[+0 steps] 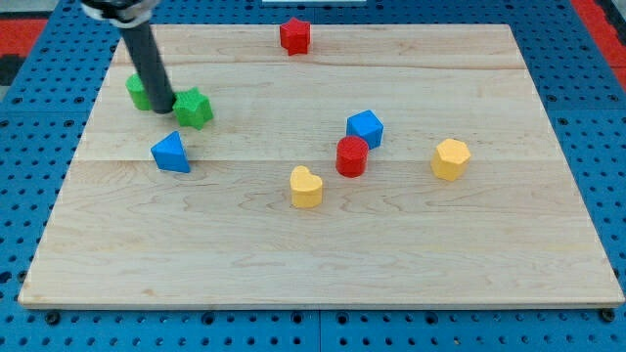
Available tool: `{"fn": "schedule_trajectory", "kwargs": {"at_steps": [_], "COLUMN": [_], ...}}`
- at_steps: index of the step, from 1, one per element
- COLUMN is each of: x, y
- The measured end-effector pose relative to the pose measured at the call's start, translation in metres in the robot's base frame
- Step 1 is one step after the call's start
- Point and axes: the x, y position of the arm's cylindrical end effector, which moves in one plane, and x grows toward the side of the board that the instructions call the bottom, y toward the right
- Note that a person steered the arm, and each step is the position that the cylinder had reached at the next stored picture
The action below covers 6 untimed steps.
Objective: Place the green star above the yellow hexagon
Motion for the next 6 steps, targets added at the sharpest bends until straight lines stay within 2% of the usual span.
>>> {"fn": "schedule_trajectory", "kwargs": {"at_steps": [1, 3, 4, 5, 6], "x": [0.000, 0.025, -0.014, -0.024, -0.039], "y": [0.080, 0.087, 0.164, 0.245, 0.223]}}
